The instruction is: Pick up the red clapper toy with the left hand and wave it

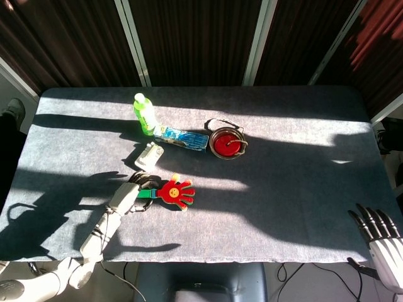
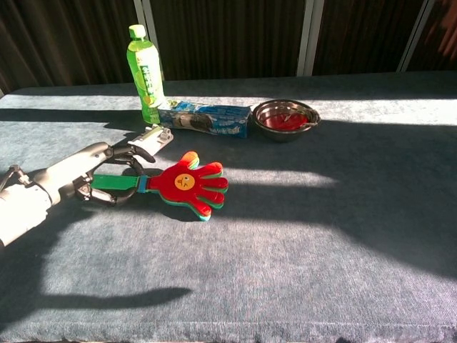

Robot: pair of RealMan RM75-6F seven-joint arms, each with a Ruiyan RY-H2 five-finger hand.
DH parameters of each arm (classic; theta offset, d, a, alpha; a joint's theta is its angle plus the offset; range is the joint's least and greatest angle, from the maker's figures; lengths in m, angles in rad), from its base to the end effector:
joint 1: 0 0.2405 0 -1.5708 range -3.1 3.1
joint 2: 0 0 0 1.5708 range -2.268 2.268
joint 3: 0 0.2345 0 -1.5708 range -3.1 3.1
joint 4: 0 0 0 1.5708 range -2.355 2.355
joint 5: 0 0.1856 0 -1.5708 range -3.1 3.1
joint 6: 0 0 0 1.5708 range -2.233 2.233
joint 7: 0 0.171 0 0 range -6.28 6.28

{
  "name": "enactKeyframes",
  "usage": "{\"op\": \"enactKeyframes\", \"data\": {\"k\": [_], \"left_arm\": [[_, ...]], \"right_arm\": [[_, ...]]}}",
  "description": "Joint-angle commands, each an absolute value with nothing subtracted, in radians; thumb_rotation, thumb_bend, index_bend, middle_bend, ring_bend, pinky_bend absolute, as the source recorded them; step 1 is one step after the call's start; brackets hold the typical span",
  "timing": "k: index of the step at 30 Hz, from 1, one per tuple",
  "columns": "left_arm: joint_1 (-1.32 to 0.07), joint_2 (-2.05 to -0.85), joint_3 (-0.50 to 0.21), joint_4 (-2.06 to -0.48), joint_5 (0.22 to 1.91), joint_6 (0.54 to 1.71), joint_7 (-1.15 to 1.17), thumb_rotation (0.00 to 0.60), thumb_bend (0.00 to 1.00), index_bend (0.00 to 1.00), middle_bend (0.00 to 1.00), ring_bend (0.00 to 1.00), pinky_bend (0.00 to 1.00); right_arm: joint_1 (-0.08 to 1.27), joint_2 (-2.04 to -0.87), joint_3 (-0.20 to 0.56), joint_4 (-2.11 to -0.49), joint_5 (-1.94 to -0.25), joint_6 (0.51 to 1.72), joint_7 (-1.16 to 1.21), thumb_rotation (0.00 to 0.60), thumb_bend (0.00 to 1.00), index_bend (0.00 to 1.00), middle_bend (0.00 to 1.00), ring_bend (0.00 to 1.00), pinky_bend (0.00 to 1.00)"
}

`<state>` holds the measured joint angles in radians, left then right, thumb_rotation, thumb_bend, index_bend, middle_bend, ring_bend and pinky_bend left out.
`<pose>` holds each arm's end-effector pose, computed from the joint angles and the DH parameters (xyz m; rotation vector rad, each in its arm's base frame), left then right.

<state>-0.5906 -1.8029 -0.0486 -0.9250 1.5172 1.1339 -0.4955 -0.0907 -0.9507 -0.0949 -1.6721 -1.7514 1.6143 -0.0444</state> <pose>-0.1920 0.3265 -0.0388 -1.7166 -1.2795 -1.2789 -0.2739 -0.1265 0.1945 1.5491 -0.8403 0.7850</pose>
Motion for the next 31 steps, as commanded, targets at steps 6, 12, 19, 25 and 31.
{"op": "enactKeyframes", "data": {"k": [6, 12, 19, 25, 31], "left_arm": [[-0.560, -1.790, -0.055, -0.964, 1.533, 1.238, -0.332, 0.600, 0.42, 0.00, 0.00, 0.00, 0.00], [-0.474, -1.619, -0.005, -1.198, 1.605, 1.404, -0.169, 0.600, 0.41, 0.00, 0.00, 0.00, 0.00], [-0.290, -1.308, 0.156, -1.559, 1.712, 1.596, 0.075, 0.600, 0.41, 0.00, 0.00, 0.00, 0.00], [-0.219, -1.299, 0.205, -1.504, 1.767, 1.649, 0.024, 0.600, 0.41, 0.00, 0.00, 0.00, 0.00], [-0.221, -1.287, 0.183, -1.509, 1.755, 1.610, 0.005, 0.600, 0.41, 0.00, 0.00, 0.00, 0.00]], "right_arm": [[-0.090, -0.954, -0.096, -1.672, -1.753, 1.610, -0.052, 0.600, 0.14, 0.00, 0.00, 0.00, 0.00], [-0.095, -0.951, -0.092, -1.672, -1.749, 1.623, -0.045, 0.600, 0.14, 0.00, 0.00, 0.00, 0.00], [-0.099, -0.955, -0.093, -1.673, -1.752, 1.628, -0.056, 0.600, 0.14, 0.00, 0.00, 0.00, 0.00], [-0.099, -0.966, -0.094, -1.679, -1.747, 1.618, -0.073, 0.600, 0.14, 0.00, 0.00, 0.00, 0.00], [-0.098, -0.969, -0.092, -1.677, -1.746, 1.616, -0.079, 0.600, 0.14, 0.00, 0.00, 0.00, 0.00]]}}
